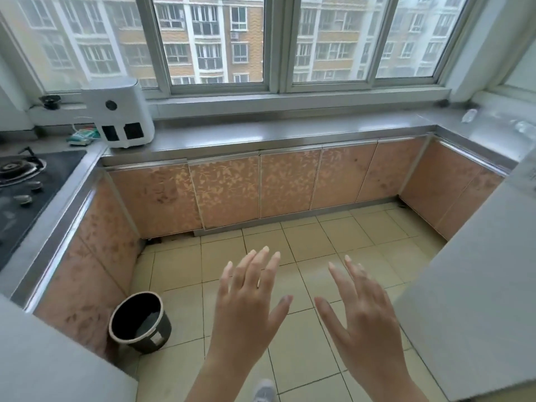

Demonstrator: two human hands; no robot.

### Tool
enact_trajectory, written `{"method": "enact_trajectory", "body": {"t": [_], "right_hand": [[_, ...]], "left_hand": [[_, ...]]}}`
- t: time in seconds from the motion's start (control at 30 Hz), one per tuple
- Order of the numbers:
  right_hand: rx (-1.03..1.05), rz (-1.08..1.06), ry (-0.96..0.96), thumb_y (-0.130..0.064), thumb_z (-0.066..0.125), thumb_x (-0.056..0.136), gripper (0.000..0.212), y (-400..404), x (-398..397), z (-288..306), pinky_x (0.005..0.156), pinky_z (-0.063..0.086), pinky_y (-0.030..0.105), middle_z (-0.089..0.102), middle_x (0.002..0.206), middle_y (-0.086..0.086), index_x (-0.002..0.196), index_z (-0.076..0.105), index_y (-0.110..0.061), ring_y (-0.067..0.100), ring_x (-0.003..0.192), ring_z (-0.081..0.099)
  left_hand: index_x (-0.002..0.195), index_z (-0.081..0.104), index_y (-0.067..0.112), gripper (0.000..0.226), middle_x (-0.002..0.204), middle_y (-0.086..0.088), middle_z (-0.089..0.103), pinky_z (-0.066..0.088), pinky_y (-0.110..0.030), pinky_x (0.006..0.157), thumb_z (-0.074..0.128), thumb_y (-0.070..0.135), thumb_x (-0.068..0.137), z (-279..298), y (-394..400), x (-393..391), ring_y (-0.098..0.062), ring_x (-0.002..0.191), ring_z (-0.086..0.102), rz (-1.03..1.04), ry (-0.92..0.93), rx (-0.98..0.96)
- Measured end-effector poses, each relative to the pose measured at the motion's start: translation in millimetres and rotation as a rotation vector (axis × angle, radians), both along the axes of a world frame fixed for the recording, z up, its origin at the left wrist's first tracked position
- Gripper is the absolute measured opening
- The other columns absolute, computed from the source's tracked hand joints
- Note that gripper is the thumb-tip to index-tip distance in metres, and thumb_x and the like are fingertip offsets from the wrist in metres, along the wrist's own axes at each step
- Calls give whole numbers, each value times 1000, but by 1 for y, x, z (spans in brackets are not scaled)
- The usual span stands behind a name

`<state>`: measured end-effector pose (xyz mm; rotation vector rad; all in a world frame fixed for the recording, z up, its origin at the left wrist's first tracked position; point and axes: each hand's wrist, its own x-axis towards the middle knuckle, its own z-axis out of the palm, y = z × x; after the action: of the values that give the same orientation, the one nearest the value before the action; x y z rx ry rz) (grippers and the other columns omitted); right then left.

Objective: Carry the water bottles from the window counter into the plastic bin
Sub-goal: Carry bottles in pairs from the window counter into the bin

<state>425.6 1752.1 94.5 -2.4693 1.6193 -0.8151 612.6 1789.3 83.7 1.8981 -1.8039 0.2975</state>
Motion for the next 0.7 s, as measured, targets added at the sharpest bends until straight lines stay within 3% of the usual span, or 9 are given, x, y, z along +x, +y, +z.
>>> {"method": "enact_trajectory", "body": {"t": [0.33,0.7], "right_hand": [[22,-260,27,-56,34,91,61,-150,26,12,110,29,51,35,152,3,144,38,-25,22,139,29],[89,-395,32,-58,17,94,62,-308,7,-4,113,23,47,34,153,3,145,36,-28,21,141,27]], "left_hand": [[140,53,17,62,146,-3,53,28,-48,111,45,55,91,12,-202,24,-25,137,47,-235,-39,-10],[139,54,18,63,146,-3,53,27,-46,111,41,56,91,10,-384,4,-25,136,48,-343,-96,9]]}}
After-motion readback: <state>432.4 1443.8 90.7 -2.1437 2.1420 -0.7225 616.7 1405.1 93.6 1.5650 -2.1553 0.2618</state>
